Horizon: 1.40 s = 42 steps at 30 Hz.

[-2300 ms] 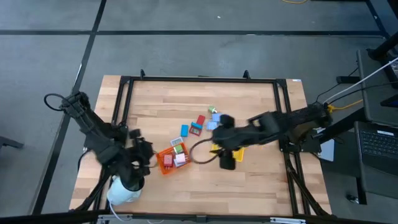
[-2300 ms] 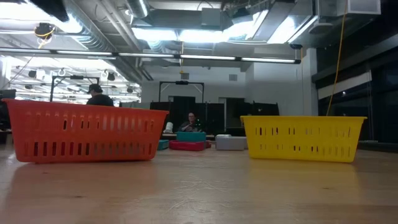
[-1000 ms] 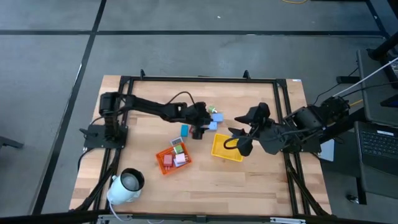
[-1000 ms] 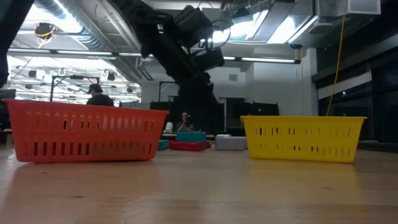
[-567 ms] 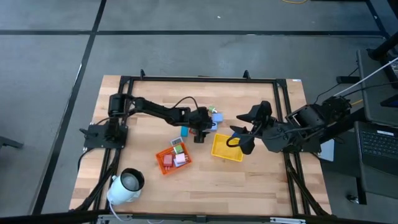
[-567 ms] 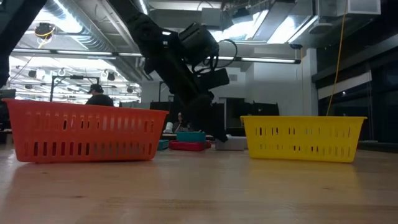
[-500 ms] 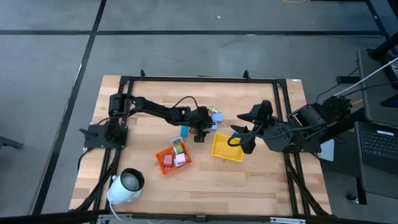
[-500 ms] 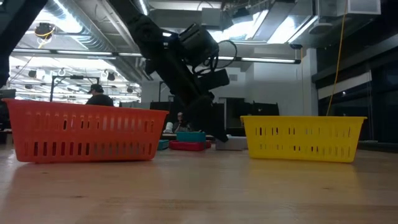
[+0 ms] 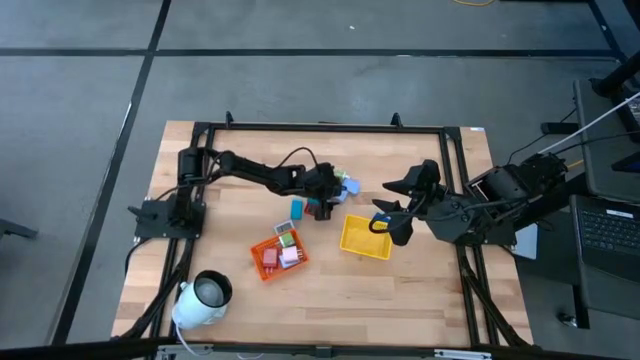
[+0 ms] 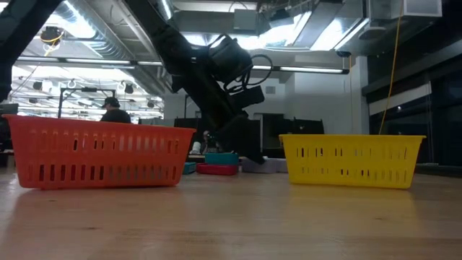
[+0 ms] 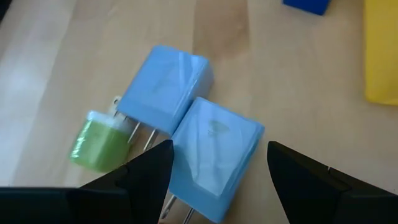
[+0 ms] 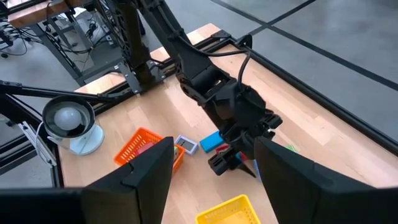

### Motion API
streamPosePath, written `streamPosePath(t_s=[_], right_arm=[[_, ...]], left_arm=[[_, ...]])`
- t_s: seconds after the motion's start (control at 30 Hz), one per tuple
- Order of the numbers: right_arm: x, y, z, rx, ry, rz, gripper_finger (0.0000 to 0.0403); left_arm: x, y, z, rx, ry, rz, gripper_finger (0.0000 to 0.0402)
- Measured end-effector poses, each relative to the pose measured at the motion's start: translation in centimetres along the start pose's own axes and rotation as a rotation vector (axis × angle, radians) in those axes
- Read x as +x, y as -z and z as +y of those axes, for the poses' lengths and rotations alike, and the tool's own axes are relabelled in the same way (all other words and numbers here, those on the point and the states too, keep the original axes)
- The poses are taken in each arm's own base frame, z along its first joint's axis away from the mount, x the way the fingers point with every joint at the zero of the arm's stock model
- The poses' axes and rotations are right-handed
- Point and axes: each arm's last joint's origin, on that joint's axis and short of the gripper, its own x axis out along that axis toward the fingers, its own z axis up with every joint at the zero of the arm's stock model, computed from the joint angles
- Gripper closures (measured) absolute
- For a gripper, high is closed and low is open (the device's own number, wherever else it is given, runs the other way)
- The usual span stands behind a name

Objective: Pick & Place Office items
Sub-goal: Put the bottom light violet charger adapter into the orange bin

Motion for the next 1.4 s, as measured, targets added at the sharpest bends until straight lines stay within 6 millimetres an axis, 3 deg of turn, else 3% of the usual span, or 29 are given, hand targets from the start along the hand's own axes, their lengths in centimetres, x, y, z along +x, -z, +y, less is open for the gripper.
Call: streamPosePath(t_s=[0.23,0.43,0.53,0.9,1.2,1.4], right_arm=[[0.0,-0.1,0.1,0.012,-0.011,0.000,0.0173],[0.0,-0.1,0.1,0.016,-0.012,0.001,0.0173],[0.0,-0.1,0.1,0.019,-0.012,0.001,0.0173],[0.0,-0.1,0.1,0.023,-0.014,-0.001,0.0173],[0.0,-0.1,0.1,0.037,-0.015,0.000,0.0173],[0.0,0.0,0.2,0.043,-0.033,0.017,0.0173]], left_arm=[[-0.1,0.2,-0.2,0.027,0.042,0.025,0.0146],[-0.9,-0.4,-3.4,0.108,0.078,0.037,0.0146],[-1.6,-0.9,-4.1,0.142,0.090,0.039,0.0146],[-1.8,-1.9,-2.1,0.060,0.096,-0.011,0.0143],[-0.8,-1.4,-2.4,-0.020,0.116,-0.005,0.0102],[0.2,-0.8,-2.3,-0.074,0.113,0.011,0.0099]])
